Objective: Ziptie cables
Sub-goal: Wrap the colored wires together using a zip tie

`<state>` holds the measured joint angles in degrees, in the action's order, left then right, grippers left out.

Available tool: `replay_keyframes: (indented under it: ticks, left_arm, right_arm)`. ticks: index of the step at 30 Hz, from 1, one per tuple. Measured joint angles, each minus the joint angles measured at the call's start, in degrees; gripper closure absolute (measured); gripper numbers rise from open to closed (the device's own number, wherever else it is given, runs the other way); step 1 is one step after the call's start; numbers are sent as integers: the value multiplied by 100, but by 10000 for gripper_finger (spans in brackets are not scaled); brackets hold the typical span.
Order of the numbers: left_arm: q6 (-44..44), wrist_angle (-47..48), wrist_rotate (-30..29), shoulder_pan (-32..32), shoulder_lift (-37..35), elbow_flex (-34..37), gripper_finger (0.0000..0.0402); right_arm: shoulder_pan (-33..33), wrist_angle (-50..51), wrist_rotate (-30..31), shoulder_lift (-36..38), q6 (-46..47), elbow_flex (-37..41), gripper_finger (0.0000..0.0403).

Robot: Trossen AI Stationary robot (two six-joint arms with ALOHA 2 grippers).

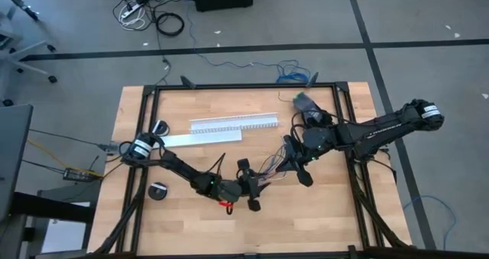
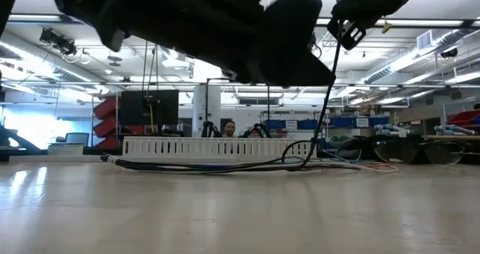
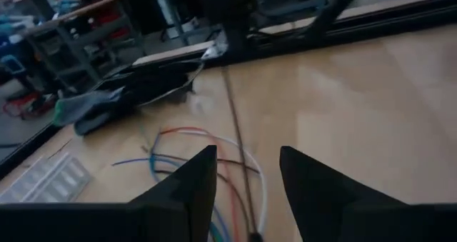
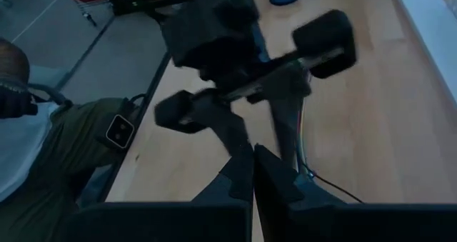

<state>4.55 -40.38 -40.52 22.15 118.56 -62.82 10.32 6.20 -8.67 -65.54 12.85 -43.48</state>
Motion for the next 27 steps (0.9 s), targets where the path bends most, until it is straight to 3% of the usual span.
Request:
replay_keyframes:
  ticks: [16,27]
  left_arm:
    - [-276,116,154,-153,0,-25,256]
    - [-264,167,166,-159,0,-27,291]
  right_arm:
    - [-10,-226,-28,2,-108,0,402]
    - [-23,-247,-28,2,-114,0,402]
